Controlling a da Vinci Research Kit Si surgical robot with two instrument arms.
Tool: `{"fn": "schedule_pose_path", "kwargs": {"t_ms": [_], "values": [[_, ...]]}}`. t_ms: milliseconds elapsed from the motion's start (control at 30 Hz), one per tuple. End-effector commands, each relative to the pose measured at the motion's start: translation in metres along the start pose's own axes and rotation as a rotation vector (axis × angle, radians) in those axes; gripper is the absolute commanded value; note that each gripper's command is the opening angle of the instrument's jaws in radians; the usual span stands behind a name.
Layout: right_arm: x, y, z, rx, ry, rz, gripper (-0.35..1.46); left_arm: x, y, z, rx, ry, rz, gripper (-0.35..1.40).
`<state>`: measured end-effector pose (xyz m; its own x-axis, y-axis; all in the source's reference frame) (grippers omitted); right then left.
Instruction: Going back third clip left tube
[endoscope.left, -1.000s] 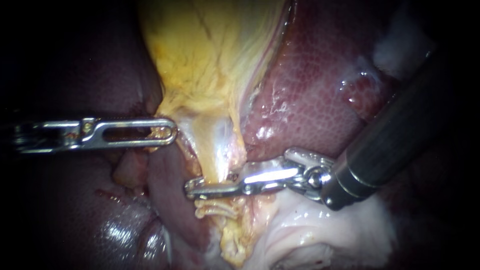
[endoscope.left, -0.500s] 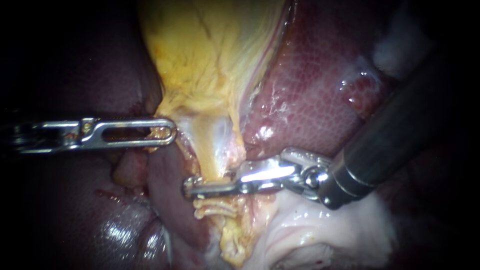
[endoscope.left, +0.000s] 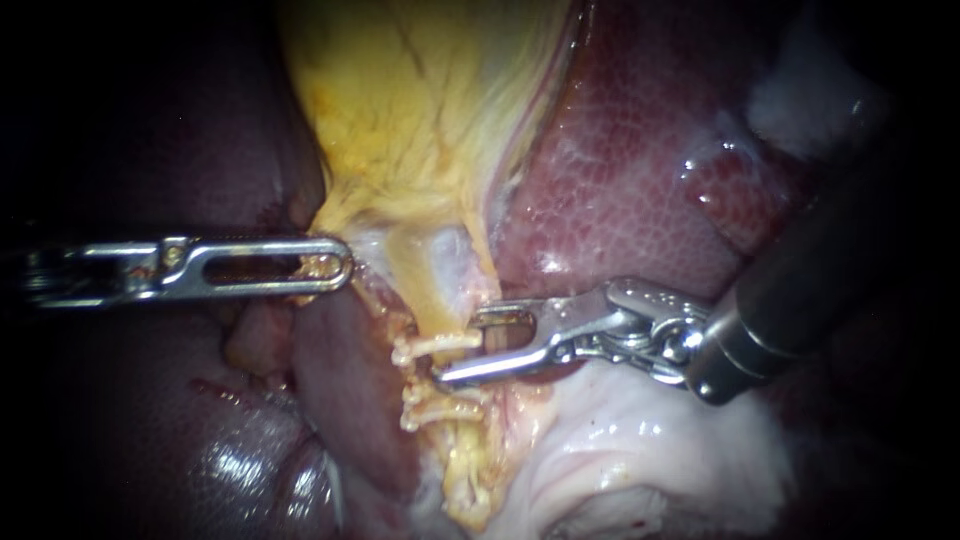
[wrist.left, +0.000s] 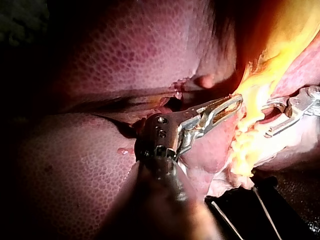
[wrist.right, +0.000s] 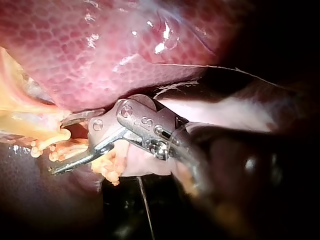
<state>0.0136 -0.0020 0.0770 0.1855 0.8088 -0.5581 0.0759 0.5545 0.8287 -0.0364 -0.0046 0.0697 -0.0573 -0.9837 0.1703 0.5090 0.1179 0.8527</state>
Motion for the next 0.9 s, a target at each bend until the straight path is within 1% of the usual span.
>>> {"fn": "schedule_pose_path", "kwargs": {"t_ms": [33,167,267,367,433,533,633,733,767,833,900], "values": [[0.0002,-0.0002,-0.0005,0.003,-0.001,-0.005,0.6,0.0,0.0,0.0,0.0,0.0,0.0,-0.35],[0.0015,-0.0015,-0.003,0.017,-0.005,-0.024,0.6,0.0,0.0,0.0,0.0,0.0,0.0,-0.35],[0.003,-0.0028,-0.0054,0.017,-0.003,-0.048,0.6,0.0,0.0,0.0,0.0,0.0,0.0,-0.35],[0.005,-0.0038,-0.0074,0.005,-0.002,-0.084,0.6,0.0,0.0,0.0001,0.0,0.0,0.0,-0.35],[0.0064,-0.0045,-0.0088,0.0,0.008,-0.112,0.6,0.0,0.0,0.0001,-0.001,-0.001,0.0,-0.35],[0.0079,-0.0052,-0.0104,-0.005,0.03,-0.139,0.6,0.0001,0.0,0.0002,-0.001,-0.001,0.0,-0.35],[0.0087,-0.0057,-0.0113,-0.002,0.035,-0.156,0.6,0.0002,0.0,0.0004,-0.002,-0.002,0.0,-0.35],[0.0089,-0.006,-0.0115,0.0,0.034,-0.161,0.6,0.0008,0.0002,0.0012,-0.006,-0.007,0.003,-0.35],[0.0089,-0.006,-0.0115,0.0,0.034,-0.161,0.6,0.001,0.0003,0.0016,-0.01,-0.012,0.005,-0.35],[0.0088,-0.006,-0.0114,0.0,0.034,-0.161,0.6,0.0018,0.0007,0.0028,-0.002,-0.011,0.009,-0.35],[0.0088,-0.006,-0.0114,0.0,0.034,-0.161,0.6,0.0025,0.0011,0.004,-0.001,-0.004,0.015,-0.35]]}}
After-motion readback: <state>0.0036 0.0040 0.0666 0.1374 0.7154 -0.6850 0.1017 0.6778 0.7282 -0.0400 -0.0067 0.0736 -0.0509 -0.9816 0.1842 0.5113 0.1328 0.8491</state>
